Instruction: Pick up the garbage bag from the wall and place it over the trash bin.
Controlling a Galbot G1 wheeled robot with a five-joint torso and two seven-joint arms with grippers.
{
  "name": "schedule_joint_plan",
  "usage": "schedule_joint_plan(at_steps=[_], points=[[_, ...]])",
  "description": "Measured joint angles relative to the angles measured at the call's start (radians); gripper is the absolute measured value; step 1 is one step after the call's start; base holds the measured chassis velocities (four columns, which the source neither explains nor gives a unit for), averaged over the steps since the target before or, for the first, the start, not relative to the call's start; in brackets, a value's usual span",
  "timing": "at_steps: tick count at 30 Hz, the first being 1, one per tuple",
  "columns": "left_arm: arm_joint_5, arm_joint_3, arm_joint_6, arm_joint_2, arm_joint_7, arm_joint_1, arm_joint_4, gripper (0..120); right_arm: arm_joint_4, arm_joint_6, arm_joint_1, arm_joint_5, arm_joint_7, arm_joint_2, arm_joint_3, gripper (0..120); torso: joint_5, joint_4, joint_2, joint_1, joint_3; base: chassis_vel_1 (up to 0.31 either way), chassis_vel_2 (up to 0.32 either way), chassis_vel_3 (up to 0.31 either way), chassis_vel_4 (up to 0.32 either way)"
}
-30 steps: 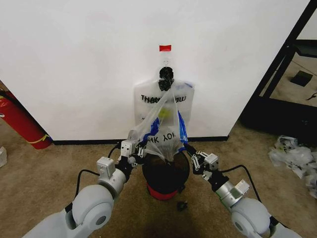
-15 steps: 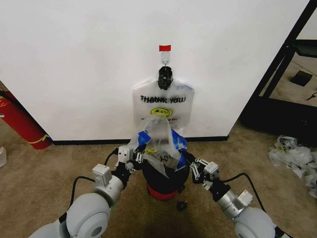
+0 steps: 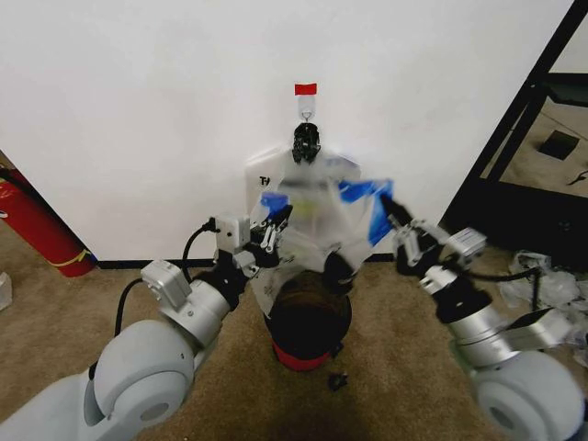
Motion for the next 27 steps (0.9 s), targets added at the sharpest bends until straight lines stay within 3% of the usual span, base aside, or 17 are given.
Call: schedule_joint_plan(at_steps=[6,11,21,27], points=[[-0.01,-0.001,0.006,-0.017,-0.01,0.03,-0.007,0,0.02,-0.015,0.003,0.015,0.006,0.0,-0.002,0,-0.0001,0.0002,0.0,0.0,0.0,0.0,0.0,0.0,0.0],[0.042,0.002,-0.005,-0.068,-0.007,0.09,0.043,0,0.009,-0.023,0.016,0.013,0.012,0.017,-0.05,0,-0.0002,0.0003,0.0,0.0,0.0,0.0,0.0,0.0,0.0],[0.149,-0.017,-0.066,-0.191,0.012,0.175,0.231,0,-0.174,-0.003,0.063,-0.051,0.002,0.2,-0.188,0,0.0,0.0002,0.0,0.0,0.0,0.0,0.0,0.0,0.0],[0.154,0.019,-0.089,-0.239,0.01,0.098,0.331,0,-0.213,0.002,0.087,-0.042,0.005,0.243,-0.192,0,-0.0002,-0.0005,0.0,0.0,0.0,0.0,0.0,0.0,0.0]])
